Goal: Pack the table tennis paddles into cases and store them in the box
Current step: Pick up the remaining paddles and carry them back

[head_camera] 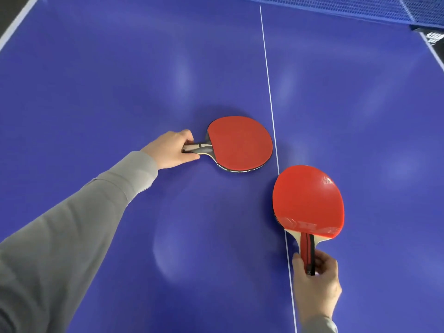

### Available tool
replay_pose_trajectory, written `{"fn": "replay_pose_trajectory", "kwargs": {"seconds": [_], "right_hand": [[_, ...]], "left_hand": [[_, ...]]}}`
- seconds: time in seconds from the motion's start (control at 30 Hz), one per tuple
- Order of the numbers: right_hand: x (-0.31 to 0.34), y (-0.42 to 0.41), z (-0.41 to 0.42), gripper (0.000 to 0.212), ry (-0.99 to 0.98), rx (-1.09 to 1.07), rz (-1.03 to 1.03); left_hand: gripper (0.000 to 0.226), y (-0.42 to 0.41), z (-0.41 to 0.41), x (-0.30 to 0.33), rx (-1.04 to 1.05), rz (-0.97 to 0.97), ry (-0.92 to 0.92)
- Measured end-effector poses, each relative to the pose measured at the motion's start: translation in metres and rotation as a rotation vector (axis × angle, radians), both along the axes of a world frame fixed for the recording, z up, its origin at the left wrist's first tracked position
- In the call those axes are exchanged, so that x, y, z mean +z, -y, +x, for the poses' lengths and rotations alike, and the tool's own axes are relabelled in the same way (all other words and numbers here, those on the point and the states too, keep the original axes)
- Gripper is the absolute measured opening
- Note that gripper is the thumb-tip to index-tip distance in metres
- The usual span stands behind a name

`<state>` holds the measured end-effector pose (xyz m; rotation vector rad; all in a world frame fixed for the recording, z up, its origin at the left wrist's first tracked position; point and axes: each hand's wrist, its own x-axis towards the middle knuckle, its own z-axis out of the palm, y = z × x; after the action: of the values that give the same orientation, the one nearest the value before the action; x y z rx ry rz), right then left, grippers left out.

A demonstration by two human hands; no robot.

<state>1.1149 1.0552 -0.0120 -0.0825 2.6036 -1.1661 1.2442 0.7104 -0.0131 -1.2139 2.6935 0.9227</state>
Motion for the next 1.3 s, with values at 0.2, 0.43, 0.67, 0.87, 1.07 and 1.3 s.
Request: {"fn": "replay_pose_trajectory", "kwargs": {"seconds": [0.2, 0.43, 0.67, 0.87, 1.07, 1.3], "right_hand": [[0.017, -0.031, 0.012, 0.02, 0.023, 0.018, -0.002], [0.026, -0.095, 0.037, 0.019, 0.055, 0.051, 0.004], [0.025, -0.17, 0.07, 0.02, 0.136, 0.136, 0.02], [0.015, -0.217, 0.09, 0.02, 0.188, 0.23, 0.041], [0.015, -0.23, 0.113, 0.023, 0.192, 0.305, 0.031], [0.019, -0.205, 0.151, 0.024, 0.21, 0.34, 0.024]], "left_hand": [[0.017, -0.092, 0.002, 0.016, 0.293, 0.47, -0.218], [0.019, -0.252, 0.047, 0.011, 0.808, 0.56, -0.452], [0.023, -0.408, 0.099, 0.006, 1.087, 0.542, -0.446], [0.027, -0.488, 0.115, -0.003, 1.214, 0.531, -0.446], [0.024, -0.501, 0.122, -0.002, 1.157, 0.607, -0.503], [0.031, -0.496, 0.15, -0.003, 1.018, 0.935, -0.659]]}}
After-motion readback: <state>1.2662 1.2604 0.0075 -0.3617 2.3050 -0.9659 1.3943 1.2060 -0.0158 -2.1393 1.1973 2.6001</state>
